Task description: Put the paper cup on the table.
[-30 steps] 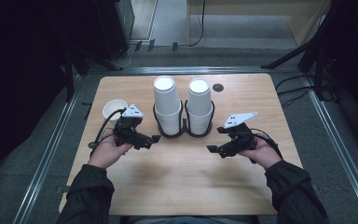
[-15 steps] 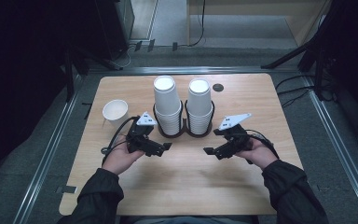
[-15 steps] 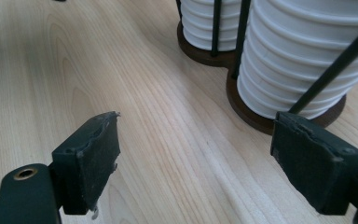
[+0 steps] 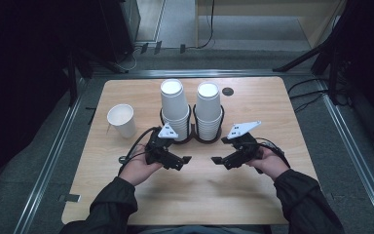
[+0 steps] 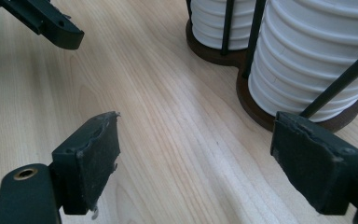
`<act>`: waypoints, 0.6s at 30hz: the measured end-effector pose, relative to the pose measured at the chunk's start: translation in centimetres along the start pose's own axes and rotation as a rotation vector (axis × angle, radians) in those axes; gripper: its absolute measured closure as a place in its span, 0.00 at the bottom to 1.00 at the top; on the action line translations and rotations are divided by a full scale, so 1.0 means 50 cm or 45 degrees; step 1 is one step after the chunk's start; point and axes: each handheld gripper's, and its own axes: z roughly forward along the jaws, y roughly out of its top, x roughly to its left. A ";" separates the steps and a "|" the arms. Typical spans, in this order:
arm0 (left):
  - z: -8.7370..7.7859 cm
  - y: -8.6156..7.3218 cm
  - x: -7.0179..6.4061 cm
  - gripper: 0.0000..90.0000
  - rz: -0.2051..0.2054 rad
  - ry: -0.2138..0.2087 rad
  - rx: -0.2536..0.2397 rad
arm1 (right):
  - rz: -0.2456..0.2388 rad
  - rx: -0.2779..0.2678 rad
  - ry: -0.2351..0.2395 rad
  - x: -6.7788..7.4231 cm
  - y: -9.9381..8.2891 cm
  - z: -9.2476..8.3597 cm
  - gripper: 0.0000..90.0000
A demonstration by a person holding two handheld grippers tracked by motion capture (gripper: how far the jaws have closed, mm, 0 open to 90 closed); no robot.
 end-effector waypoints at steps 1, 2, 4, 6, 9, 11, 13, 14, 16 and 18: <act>0.001 0.001 -0.001 0.00 -0.001 -0.005 0.002 | 0.000 0.004 0.003 0.003 -0.001 -0.001 0.18; 0.003 0.003 -0.002 0.00 -0.006 -0.010 0.001 | -0.001 0.006 0.003 0.004 -0.001 0.000 0.18; 0.006 0.007 -0.004 0.00 -0.002 -0.009 0.005 | -0.011 0.014 0.003 0.008 -0.003 0.001 0.18; 0.008 0.010 -0.007 0.00 0.007 -0.025 0.003 | -0.013 0.023 0.002 0.011 -0.005 0.001 0.18; 0.010 0.013 -0.007 0.00 0.020 -0.034 0.001 | -0.007 0.020 -0.002 0.010 -0.009 -0.003 0.18; 0.010 0.015 -0.007 0.00 0.021 -0.037 -0.004 | -0.001 0.018 -0.011 0.008 -0.013 -0.007 0.18; 0.011 0.018 -0.009 0.00 0.023 -0.045 -0.013 | 0.008 0.017 -0.015 0.008 -0.015 -0.011 0.18; 0.011 0.018 -0.009 0.00 0.027 -0.047 -0.012 | 0.012 0.018 -0.019 0.008 -0.016 -0.013 0.18; 0.012 0.020 -0.010 0.00 0.033 -0.047 -0.018 | 0.012 0.017 -0.021 0.008 -0.018 -0.014 0.18; 0.012 0.021 -0.009 0.00 0.038 -0.048 -0.015 | 0.013 0.022 -0.023 0.009 -0.019 -0.015 0.18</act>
